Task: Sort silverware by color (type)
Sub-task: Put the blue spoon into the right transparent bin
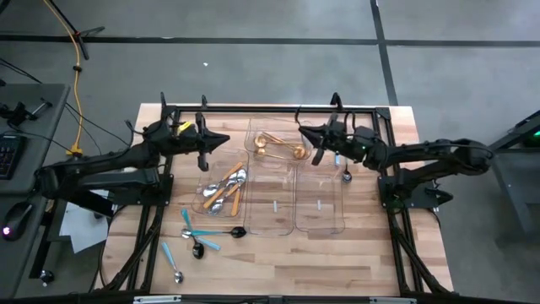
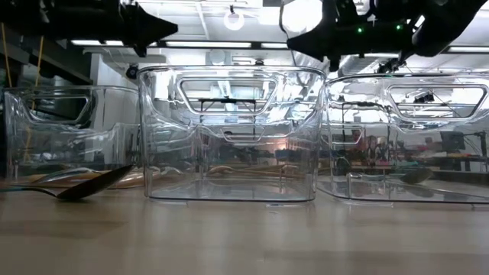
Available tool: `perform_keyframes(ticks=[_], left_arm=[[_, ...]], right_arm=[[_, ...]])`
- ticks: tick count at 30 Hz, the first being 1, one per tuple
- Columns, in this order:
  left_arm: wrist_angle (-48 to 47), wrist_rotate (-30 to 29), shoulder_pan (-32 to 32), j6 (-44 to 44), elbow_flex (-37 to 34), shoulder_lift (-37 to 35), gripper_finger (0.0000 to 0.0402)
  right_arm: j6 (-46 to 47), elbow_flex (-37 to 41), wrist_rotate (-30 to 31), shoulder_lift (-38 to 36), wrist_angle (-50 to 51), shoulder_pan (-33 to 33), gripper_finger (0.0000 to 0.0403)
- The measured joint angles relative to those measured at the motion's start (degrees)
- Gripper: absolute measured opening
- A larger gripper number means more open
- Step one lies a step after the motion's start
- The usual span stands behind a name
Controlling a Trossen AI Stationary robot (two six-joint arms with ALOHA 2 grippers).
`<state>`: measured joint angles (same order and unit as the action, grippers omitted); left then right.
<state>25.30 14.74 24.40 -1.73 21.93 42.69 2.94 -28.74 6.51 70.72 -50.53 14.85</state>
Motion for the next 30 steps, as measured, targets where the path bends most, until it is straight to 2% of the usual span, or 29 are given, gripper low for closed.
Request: perform_keyframes(ticks=[8,25,27,30], left_arm=[[3.6,0.0,0.0,-0.4,0.0,2.0,0.0001],[3.7,0.0,0.0,-1.5,0.0,1.9,0.0001],[3.7,0.0,0.0,-1.5,0.0,1.9,0.0001],[3.7,0.0,0.0,-1.5,0.0,1.9,0.0001]], right_arm=[[0.1,0.0,-0.7,1.3,-1.0,0.0,0.0],[2.1,-0.2,-2.9,1.3,0.7,-0.8,0.0],[2.6,-2.2,-1.5,1.1,6.0,-2.6,0.0],[2.6,-8.0,4.5,0.8,20.9,-7.1,0.0]])
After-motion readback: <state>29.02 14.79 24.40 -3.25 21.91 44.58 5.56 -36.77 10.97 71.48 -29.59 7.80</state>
